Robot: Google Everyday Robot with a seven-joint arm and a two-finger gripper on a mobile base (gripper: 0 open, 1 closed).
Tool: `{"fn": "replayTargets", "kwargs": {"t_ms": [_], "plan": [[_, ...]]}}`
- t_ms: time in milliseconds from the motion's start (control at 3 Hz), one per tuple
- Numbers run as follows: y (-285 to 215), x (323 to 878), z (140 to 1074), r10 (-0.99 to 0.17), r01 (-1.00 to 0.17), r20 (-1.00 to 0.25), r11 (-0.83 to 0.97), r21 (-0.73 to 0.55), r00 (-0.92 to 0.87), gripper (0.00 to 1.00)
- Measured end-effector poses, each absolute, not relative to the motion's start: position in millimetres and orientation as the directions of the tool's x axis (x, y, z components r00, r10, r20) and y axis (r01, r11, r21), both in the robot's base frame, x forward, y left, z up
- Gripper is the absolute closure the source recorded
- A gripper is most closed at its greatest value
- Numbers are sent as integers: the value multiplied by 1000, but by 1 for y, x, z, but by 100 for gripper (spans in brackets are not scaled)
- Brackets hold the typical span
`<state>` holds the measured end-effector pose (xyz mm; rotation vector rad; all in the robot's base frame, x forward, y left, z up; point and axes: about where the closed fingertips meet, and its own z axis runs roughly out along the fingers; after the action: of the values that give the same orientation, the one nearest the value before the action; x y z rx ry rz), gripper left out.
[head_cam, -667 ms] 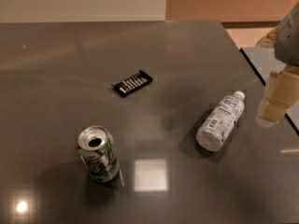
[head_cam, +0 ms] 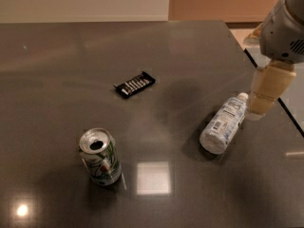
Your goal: Move rxbar chocolate near 7up can
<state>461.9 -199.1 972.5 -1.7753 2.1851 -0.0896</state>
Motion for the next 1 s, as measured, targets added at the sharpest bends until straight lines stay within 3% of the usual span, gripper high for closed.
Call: {"fn": "replayTargets", "kwargs": {"t_ms": [1000], "plan": [[-120, 569, 943, -969, -973, -242, 3, -233, 55, 0]]}}
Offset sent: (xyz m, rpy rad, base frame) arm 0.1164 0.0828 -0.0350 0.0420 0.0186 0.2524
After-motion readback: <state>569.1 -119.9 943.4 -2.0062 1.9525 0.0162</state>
